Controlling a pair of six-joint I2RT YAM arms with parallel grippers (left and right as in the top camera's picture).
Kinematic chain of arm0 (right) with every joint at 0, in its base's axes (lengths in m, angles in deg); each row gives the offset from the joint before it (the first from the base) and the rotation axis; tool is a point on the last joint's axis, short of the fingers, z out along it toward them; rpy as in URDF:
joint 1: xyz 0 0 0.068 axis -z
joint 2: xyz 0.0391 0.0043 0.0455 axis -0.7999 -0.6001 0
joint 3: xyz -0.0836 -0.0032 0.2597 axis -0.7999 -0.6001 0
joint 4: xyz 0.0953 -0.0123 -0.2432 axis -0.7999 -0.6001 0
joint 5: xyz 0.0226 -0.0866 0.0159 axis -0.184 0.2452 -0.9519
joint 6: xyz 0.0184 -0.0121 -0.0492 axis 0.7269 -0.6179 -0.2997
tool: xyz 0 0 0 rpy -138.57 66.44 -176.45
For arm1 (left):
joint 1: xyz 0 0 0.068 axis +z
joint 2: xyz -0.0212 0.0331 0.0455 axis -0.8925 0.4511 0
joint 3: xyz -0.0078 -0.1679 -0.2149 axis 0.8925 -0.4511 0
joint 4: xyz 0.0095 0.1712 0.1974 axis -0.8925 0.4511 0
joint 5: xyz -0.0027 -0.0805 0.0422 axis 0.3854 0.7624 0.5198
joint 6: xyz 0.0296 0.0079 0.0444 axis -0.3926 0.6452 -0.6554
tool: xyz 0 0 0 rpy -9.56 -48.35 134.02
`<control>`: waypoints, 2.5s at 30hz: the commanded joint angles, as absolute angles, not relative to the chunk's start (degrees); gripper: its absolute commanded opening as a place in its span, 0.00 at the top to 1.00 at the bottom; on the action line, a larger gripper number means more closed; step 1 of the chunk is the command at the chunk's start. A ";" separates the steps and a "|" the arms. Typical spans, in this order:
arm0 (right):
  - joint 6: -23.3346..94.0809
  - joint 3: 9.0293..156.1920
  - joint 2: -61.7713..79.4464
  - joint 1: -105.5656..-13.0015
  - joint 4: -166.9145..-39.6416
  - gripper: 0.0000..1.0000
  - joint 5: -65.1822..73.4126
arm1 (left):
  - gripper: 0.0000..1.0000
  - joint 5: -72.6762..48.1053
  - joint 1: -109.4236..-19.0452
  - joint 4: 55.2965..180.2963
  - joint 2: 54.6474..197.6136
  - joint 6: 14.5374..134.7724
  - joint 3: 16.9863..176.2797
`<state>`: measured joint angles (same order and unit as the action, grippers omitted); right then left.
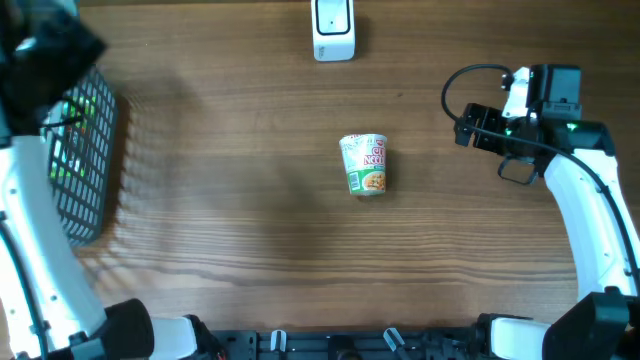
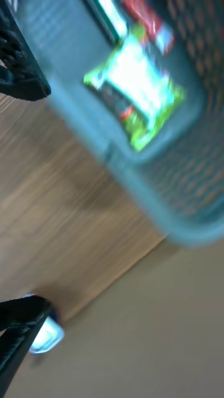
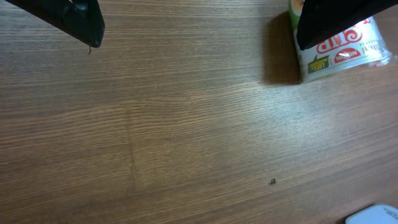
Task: Scan the item barcode
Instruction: 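Move the left gripper back into the grey basket, then grasp the green snack bag in the basket with the left gripper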
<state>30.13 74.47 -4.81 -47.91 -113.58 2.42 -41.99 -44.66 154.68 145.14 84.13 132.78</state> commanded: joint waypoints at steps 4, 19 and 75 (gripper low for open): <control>29.10 75.02 -4.92 -47.80 -113.61 0.00 3.38 | 0.03 -42.80 -30.43 151.01 147.23 87.63 133.13; 29.10 75.02 -4.92 -47.80 -113.61 0.00 3.38 | 0.06 -35.91 -24.12 149.78 165.40 59.82 132.96; 29.10 74.99 -4.92 -47.80 -113.61 0.00 3.38 | 0.00 -38.67 -29.14 146.07 190.47 44.59 132.92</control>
<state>30.11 74.47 -4.81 -47.93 -113.61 2.44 -40.31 -29.69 145.63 186.73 45.07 133.72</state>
